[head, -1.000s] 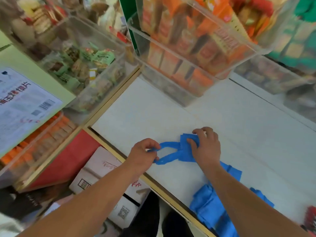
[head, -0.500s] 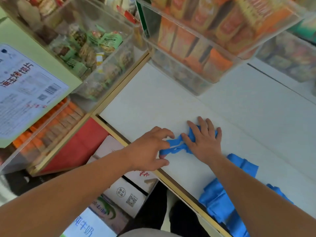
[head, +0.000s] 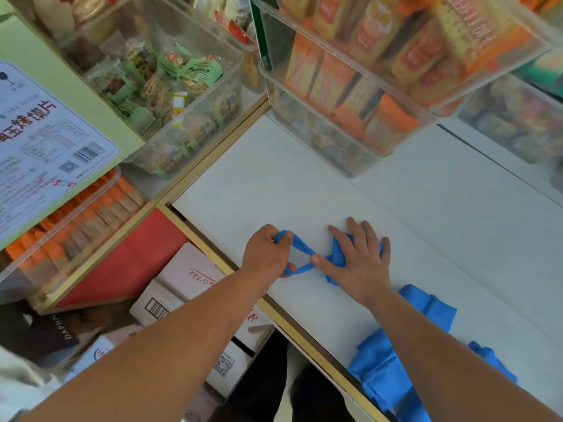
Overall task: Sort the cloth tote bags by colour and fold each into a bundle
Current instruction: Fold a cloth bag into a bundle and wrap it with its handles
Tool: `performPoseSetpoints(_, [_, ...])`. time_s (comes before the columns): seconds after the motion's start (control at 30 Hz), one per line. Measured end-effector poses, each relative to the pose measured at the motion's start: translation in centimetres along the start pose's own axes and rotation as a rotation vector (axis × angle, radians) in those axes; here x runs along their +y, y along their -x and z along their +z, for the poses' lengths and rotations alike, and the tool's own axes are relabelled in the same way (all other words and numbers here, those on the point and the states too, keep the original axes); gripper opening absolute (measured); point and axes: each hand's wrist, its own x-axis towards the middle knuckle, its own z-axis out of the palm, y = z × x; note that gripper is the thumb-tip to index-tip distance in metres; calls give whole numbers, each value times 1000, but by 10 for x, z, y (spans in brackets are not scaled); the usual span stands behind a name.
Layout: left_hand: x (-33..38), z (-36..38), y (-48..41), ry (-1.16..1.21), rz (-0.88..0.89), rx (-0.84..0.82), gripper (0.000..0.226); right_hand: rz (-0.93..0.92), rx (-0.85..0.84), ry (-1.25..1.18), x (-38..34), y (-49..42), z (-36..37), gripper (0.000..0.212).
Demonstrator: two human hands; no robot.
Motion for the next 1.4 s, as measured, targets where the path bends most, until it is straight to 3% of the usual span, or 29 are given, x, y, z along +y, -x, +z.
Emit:
performPoseSetpoints(0.13, [-1, 5, -13, -48, -107, 40, 21, 96, 70, 48, -11, 0, 10, 82])
performPoseSetpoints(0.43, [2, -16, -7, 169, -14, -230, 19, 118, 151, 89, -9, -6, 26, 65])
performPoseSetpoints(0.5, [2, -23, -3, 105, 112, -272, 25, 121, 156, 95, -9, -5, 26, 65])
performPoseSetpoints(0.57, [-1, -31, -3, -57, 250, -334, 16, 124, 148, 94, -10, -5, 25, 65])
performPoseSetpoints(0.73, [-11, -48, -23, -1037, 580, -344, 40, 130, 89, 95, -10, -5, 20, 69])
performPoseSetpoints(0.83, [-6, -41, -19, -1412, 762, -294, 41, 126, 69, 78, -12, -5, 16, 70])
performPoseSetpoints(0.9, [1, -33, -14, -1482, 849, -248, 34, 123, 69, 76, -12, -5, 16, 70])
performPoseSetpoints(1.0, [4, -30, -19, -1392, 980, -262, 22, 117, 69, 68, -11, -5, 15, 72])
performPoseSetpoints(1.1, [0, -34, -23, -1210, 1289, -405, 6, 108, 41, 61, -11, -5, 12, 76])
performPoseSetpoints(1.2, [0, -30, -24, -1143, 1511, -538, 7, 104, -24, 71, -8, -6, 8, 79])
performPoseSetpoints(1.27, [1, -29, -17, -1104, 1379, -648, 19, 99, -42, 84, -7, -5, 7, 80])
performPoseSetpoints(1.3, [2, -30, -13, -1072, 1202, -670, 25, 94, -41, 81, -6, -5, 7, 80])
performPoseSetpoints(1.4, [10, -32, -8, -707, 699, -539, 17, 82, -65, 32, -6, -5, 4, 73])
